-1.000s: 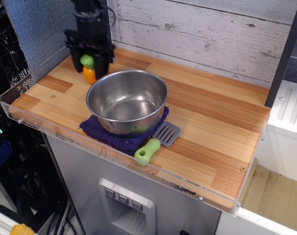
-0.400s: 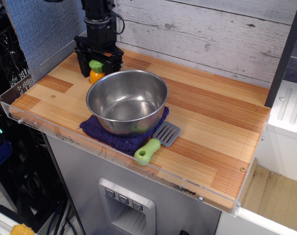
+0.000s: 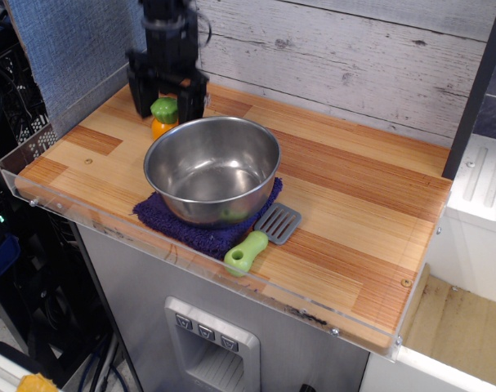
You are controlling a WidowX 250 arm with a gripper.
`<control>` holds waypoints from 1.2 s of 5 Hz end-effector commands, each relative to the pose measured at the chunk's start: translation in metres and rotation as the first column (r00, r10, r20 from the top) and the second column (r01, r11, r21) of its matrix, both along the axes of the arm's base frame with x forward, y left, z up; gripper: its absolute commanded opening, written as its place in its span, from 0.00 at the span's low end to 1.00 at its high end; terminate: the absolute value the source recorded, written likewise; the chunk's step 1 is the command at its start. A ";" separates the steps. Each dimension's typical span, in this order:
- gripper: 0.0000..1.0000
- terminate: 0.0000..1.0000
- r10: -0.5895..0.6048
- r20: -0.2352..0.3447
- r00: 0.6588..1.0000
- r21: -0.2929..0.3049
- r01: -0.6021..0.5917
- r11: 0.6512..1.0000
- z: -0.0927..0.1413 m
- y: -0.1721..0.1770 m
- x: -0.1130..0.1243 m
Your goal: Pick orange toy from vessel and keep it on the left side of the table
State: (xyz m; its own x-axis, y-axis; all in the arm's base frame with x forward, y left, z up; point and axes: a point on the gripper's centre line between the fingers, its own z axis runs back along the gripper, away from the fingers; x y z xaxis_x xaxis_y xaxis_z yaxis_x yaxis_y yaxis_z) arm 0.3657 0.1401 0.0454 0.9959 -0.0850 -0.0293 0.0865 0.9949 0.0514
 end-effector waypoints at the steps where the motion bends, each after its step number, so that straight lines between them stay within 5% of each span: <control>1: 1.00 0.00 0.032 0.140 0.990 0.051 -0.039 0.998 0.102 -0.009 -0.017; 3: 1.00 0.00 0.010 0.129 0.992 -0.051 -0.004 0.999 0.123 -0.042 -0.028; 5: 1.00 0.00 0.010 0.129 0.992 -0.051 -0.004 0.999 0.123 -0.042 -0.028; 6: 1.00 1.00 0.010 0.129 0.992 -0.051 -0.004 0.999 0.123 -0.042 -0.028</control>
